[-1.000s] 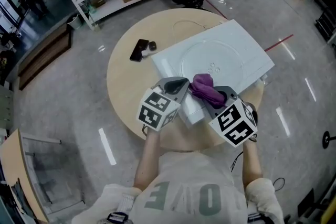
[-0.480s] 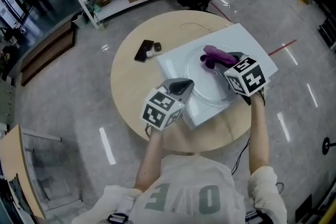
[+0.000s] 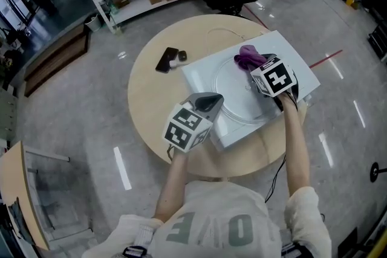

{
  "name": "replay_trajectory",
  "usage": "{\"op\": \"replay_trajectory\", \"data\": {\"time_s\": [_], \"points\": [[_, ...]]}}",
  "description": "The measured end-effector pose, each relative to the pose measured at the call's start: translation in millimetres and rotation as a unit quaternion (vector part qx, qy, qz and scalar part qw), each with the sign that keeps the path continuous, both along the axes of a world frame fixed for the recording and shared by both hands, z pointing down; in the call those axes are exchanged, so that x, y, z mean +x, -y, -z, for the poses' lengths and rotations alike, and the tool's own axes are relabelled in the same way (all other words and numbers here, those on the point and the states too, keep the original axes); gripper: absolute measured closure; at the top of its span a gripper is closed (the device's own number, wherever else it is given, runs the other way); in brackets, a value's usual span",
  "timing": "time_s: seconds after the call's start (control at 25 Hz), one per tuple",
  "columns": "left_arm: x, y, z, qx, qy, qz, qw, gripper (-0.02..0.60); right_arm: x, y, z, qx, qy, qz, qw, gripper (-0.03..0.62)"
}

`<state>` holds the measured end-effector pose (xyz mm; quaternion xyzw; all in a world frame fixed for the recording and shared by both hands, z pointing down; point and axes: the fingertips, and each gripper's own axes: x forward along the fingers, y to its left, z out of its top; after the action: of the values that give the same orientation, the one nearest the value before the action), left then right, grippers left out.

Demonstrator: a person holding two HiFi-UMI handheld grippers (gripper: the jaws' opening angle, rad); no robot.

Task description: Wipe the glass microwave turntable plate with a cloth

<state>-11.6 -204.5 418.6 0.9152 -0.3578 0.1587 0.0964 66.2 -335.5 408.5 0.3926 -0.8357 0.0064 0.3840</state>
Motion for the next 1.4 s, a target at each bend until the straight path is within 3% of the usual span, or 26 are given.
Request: {"op": "replay_trajectory", "data": {"time_s": [0.8, 1.4], "points": [[-2.6, 1.2, -0.6, 0.003, 0.011, 0.013, 0.9999, 0.58, -4.9, -153.7, 0.3, 0.002, -0.037, 0.071, 0.997, 0.537], [-2.2, 3.1, -1.2, 0.006, 0.013, 0.018, 0.9997, 0.58, -9.2, -188.7, 2.0, 0.0, -0.051, 0.103, 0.993, 0.539]]}}
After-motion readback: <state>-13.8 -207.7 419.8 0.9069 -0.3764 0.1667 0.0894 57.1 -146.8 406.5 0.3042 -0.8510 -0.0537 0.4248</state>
